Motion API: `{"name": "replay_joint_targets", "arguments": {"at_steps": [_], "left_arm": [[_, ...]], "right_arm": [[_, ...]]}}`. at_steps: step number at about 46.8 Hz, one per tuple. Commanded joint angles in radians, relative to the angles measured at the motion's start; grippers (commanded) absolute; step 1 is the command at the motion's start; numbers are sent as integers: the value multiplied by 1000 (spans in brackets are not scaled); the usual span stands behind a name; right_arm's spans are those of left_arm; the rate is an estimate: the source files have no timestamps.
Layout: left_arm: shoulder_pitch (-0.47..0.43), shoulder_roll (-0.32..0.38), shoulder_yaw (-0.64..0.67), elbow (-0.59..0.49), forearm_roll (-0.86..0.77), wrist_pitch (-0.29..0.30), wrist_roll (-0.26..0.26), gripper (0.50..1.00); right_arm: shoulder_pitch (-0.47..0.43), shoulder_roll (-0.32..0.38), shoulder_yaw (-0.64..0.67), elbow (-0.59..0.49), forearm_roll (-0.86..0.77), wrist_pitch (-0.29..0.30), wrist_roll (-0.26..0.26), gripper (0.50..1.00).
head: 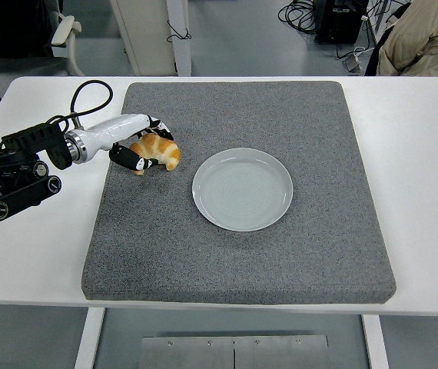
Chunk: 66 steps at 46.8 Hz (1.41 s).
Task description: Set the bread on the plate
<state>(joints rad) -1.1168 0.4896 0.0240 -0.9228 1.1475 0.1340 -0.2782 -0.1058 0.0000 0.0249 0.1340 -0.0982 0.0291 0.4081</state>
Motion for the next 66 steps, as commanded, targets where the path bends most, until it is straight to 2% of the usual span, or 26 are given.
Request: {"name": "replay_joint_targets", "arguments": {"at_steps": [1, 11, 16, 21, 27, 53, 66], "left_arm": [[-32, 10, -3, -1, 0, -4, -3, 517], [-89, 52, -39, -8, 0, -19, -36, 519], [-110, 78, -72, -8, 0, -45, -47, 520], [-127, 87, -102, -8, 1, -80, -47, 521], [-144, 98, -110, -10, 1, -86, -45, 521], [-233, 92, -134, -16, 1, -126, -33, 525], [-248, 73, -147, -119, 3, -126, -18, 525]], "right_arm": [[0, 0, 0, -1, 0, 0, 0, 1000], [0, 0, 0, -1, 0, 0, 0, 1000], [0, 0, 1, 1, 0, 0, 0, 1000], [0, 0, 1, -1, 0, 0, 0, 1000], [0, 0, 0, -1, 0, 0, 0, 1000], [0, 0, 0, -1, 0, 0, 0, 1000], [0, 0, 0, 1, 0, 0, 0, 1000]]}}
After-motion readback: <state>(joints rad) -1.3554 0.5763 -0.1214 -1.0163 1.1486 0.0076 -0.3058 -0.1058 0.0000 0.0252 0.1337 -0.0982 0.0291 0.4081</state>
